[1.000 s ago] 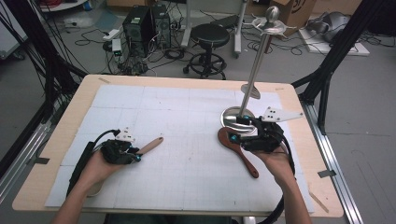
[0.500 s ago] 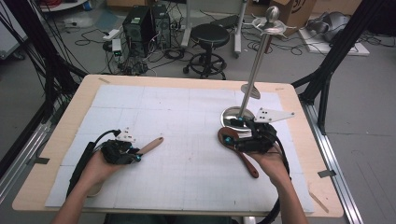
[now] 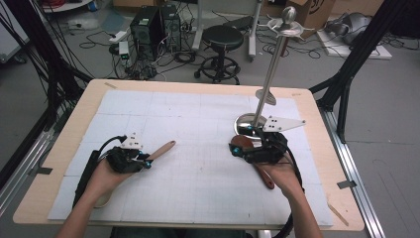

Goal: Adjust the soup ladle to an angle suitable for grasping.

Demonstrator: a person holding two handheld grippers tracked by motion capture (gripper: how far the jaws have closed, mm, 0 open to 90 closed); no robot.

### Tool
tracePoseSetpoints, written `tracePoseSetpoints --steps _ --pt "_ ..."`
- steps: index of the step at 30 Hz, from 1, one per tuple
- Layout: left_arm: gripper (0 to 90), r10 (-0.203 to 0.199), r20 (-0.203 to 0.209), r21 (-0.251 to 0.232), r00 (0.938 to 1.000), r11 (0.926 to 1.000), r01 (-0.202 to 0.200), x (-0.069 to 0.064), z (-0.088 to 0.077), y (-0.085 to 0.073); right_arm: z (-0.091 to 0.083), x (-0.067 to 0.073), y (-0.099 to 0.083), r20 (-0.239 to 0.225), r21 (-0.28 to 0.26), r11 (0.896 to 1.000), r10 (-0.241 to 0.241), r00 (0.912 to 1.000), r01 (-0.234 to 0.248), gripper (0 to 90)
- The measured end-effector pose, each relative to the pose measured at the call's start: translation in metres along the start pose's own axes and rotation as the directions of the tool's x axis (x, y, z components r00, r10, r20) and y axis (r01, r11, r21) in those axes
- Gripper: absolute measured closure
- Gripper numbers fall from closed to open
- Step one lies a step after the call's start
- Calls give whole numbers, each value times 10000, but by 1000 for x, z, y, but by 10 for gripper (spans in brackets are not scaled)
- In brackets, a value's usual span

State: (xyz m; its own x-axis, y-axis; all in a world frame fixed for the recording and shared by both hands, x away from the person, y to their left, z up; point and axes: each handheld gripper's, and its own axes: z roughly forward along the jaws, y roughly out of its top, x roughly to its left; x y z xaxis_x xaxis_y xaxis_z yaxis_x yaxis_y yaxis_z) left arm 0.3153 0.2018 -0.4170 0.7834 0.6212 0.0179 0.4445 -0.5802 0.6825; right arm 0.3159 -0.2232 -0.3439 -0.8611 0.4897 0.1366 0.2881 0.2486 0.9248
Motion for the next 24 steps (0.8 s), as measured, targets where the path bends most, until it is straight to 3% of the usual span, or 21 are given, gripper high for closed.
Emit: tracePoseSetpoints --steps 10,24 --pt "728 -1 289 -861 9996 9963 25 -8 -6 11 11 4 0 -173 -9 10000 -28 9998 28 267" --pt "729 217 370 -1374 9991 9904 -165 -17 -10 23 29 11 2 -431 242 9995 -176 9989 187 269"
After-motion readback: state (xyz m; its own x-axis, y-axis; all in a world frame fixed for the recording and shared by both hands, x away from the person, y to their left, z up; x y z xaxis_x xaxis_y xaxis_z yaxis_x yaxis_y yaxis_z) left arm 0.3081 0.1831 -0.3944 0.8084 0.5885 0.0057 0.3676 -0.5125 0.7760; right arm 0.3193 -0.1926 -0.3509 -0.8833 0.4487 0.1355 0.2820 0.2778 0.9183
